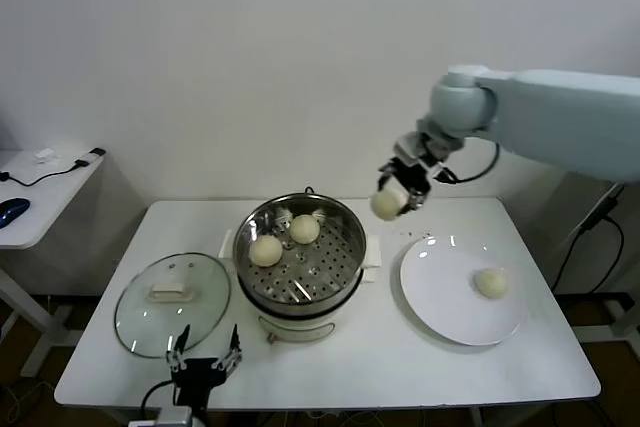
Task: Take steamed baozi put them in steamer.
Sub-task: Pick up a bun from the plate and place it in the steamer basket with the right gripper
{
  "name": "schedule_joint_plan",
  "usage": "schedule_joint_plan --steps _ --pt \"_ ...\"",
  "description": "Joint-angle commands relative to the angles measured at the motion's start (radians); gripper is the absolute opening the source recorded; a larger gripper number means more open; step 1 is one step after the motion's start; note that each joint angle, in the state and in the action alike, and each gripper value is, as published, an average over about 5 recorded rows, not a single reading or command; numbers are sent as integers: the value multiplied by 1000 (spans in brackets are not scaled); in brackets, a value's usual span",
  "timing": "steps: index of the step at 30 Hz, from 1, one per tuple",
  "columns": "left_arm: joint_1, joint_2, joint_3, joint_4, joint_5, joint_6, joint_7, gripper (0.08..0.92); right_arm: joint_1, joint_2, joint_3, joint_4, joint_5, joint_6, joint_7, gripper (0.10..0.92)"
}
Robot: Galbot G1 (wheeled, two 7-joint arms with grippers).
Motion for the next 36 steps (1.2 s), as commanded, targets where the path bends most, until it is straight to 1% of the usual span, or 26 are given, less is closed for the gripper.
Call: schedule_joint_plan --steps 1,6,12,18,25,28,31,36 --pt "3 -2 -2 -6 1 1 0 823 -58 282 49 36 -90 288 3 645" --pt "10 -3 -5 -1 2 -4 -3 823 -151 319 31 -12 -180 380 -3 645" --pt "14 -7 -4 5 6 -9 -4 823 -259 358 28 -121 -240 416 8 645" --pt "18 -7 -5 8 7 -12 -5 823 -327 399 37 -208 -271 437 7 645" --pt "21 -5 -7 10 4 -15 -7 823 -344 417 36 -241 -274 448 -10 645" --pt "20 -4 -8 11 3 -16 -7 823 -350 420 37 -258 -275 460 15 648" --pt "20 -4 -8 10 1 -16 -7 823 -353 419 42 -274 -273 479 54 686" --pt "21 -4 -7 9 1 -17 -9 823 -317 389 51 -262 -231 494 43 801"
